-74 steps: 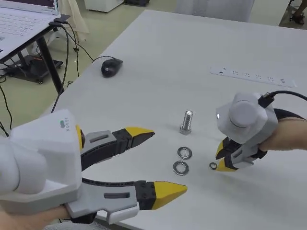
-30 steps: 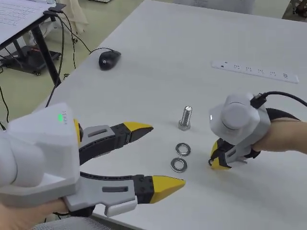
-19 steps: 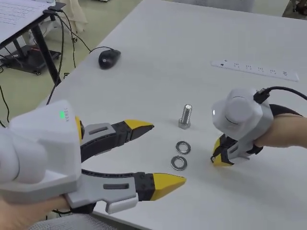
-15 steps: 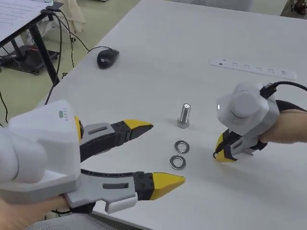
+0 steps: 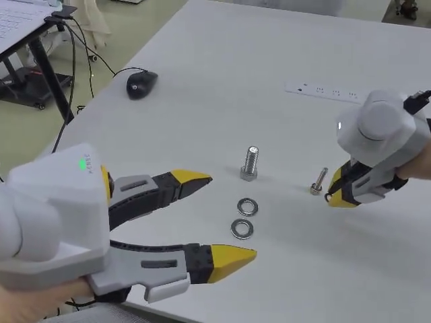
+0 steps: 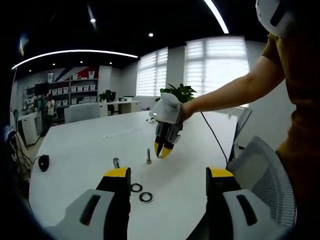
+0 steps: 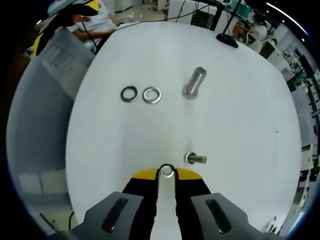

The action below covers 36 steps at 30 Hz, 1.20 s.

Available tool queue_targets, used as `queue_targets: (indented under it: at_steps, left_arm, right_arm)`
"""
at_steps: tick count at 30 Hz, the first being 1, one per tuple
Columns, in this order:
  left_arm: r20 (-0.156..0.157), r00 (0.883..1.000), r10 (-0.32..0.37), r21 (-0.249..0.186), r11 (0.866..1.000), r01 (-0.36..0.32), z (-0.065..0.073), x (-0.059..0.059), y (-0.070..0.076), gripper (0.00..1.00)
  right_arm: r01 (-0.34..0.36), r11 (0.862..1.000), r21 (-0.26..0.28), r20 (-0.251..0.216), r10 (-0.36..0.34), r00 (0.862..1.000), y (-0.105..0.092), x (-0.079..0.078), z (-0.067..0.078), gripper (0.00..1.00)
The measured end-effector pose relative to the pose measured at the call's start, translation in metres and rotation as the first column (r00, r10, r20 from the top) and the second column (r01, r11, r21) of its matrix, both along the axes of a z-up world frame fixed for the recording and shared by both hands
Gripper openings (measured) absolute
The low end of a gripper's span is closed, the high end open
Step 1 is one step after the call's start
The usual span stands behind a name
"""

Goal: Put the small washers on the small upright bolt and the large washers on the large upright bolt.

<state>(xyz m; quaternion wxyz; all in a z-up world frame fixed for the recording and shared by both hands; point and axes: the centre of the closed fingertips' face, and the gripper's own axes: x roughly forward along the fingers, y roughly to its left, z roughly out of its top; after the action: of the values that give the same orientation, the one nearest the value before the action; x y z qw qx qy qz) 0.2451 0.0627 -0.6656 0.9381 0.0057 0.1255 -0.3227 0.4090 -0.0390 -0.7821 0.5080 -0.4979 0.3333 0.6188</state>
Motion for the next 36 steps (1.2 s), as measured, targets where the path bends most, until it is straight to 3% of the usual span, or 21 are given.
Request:
queue_targets:
  at_steps: [19, 36]
  left_arm:
    - [-0.005, 1.0, -0.001, -0.002, 1.0, 0.001, -0.003, 0.005, 0.0, 0.6]
    - [-0.008, 1.0, 0.003, -0.014, 1.0, -0.003, -0.002, 0.007, 0.003, 0.6]
  right_arm:
    - [-0.003, 1.0, 0.002, 0.05, 0.003, 0.999, 0.01, 0.03, 0.023, 0.12]
    - [-0.037, 0.999, -0.006, 0.051, 0.037, 0.998, 0.028, 0.033, 0.018, 0.12]
